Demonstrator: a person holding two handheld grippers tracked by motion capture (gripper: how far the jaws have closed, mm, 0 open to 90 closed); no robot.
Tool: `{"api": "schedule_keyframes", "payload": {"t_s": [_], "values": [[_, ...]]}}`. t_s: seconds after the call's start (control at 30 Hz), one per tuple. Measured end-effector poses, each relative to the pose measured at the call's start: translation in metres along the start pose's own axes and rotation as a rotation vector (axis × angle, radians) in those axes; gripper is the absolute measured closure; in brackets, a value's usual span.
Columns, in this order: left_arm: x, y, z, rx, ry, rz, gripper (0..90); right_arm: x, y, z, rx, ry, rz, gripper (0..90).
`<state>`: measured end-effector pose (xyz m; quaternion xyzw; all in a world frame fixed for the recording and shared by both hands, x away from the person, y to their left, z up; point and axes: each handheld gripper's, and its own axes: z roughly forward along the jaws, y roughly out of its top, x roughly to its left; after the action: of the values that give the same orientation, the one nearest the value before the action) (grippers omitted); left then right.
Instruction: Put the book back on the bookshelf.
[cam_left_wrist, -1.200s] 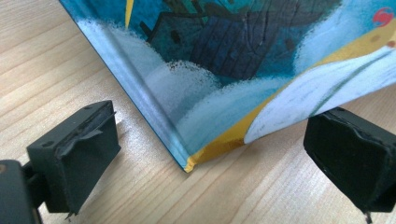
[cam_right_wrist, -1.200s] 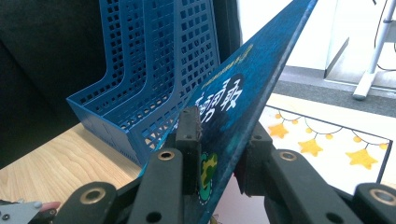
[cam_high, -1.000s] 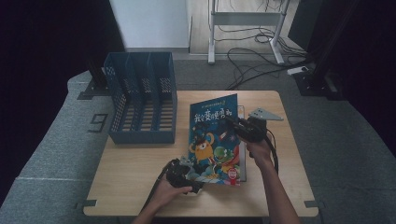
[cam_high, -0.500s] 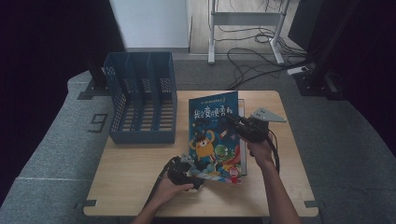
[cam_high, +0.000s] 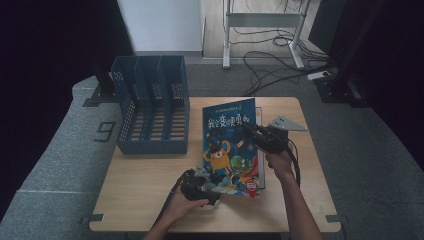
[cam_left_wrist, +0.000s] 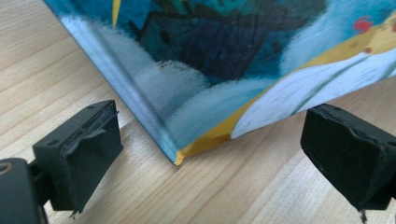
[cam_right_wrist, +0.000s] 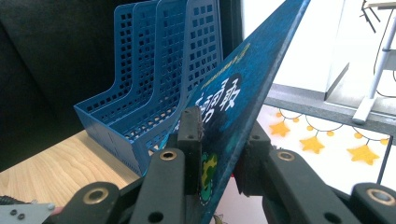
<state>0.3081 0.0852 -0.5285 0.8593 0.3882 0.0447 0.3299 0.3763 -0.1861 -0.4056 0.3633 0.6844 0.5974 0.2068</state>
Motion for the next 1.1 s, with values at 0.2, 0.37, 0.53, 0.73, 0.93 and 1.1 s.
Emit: {"api": "schedule_keyframes", "payload": {"t_s": [0.2, 0.37, 0.53, 0.73, 0.93, 1.1], "values": [[-0.002, 0.002, 0.006, 0.006, 0.016, 0.005, 2.8, 0.0, 0.001, 0.001, 0.0, -0.003, -0.002, 74.3], [0.002, 0.009, 0.011, 0.008, 0.014, 0.003, 1.3, 0.002, 0.003, -0.001, -0.014, -0.002, -0.036, 74.2], [0.008, 0.016, 0.017, 0.009, 0.007, -0.023, 1.2, 0.004, 0.01, -0.002, -0.038, -0.014, -0.061, 75.1], [0.008, 0.015, 0.019, 0.015, 0.007, -0.024, 1.0, 0.003, 0.007, -0.008, -0.062, -0.001, -0.06, 75.4], [0.01, 0.016, 0.02, 0.015, 0.008, -0.027, 0.5, 0.004, 0.008, -0.012, -0.061, 0.004, -0.065, 75.7], [0.018, 0.021, 0.022, 0.009, 0.021, -0.048, 0.5, 0.004, 0.012, -0.013, -0.066, 0.002, -0.095, 76.1]]}}
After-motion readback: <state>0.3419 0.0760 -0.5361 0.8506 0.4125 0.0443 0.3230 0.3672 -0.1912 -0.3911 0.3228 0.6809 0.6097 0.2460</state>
